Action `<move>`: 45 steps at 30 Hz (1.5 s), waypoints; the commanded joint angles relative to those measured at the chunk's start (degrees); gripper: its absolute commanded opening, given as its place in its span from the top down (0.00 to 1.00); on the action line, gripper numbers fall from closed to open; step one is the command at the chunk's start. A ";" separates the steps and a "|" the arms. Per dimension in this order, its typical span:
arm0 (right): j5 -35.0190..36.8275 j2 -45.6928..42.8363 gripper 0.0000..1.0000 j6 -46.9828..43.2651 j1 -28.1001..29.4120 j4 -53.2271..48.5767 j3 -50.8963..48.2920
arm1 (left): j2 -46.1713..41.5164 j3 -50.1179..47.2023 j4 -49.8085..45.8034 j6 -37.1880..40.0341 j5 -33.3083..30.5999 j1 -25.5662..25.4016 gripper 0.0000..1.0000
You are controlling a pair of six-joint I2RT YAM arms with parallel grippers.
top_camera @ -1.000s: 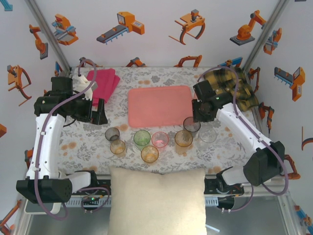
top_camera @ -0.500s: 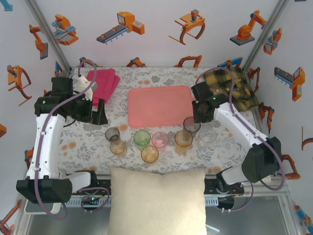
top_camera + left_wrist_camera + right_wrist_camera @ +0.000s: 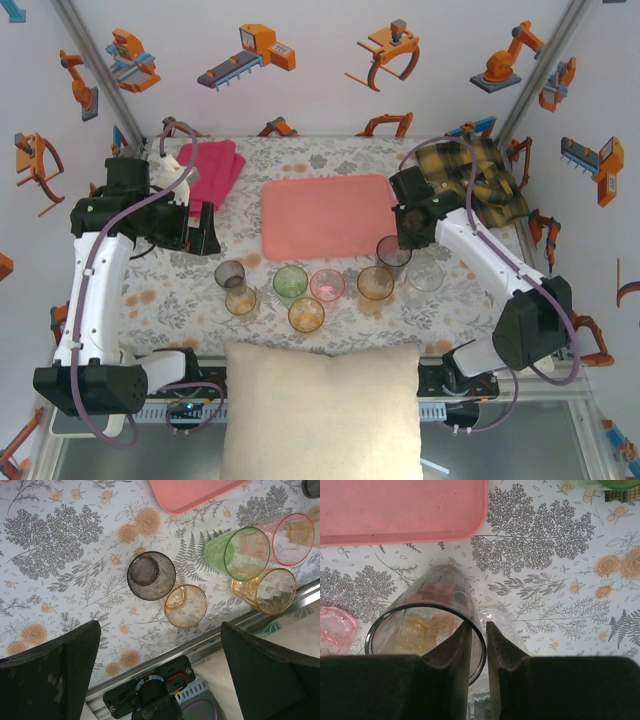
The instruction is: Place the glasses into the tray
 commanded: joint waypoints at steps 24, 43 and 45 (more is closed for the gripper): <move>-0.32 -1.82 1.00 -2.41 -0.36 -3.07 4.17 | -0.98 0.29 -0.21 -0.91 1.55 -0.26 0.03; -3.77 -1.76 1.00 -3.02 -2.05 -6.60 14.66 | -1.90 0.18 -0.37 -0.74 1.28 -0.26 0.03; -4.58 -0.82 1.00 -3.27 -2.12 -6.93 17.24 | -1.90 0.29 -0.38 -0.74 1.18 -0.26 0.03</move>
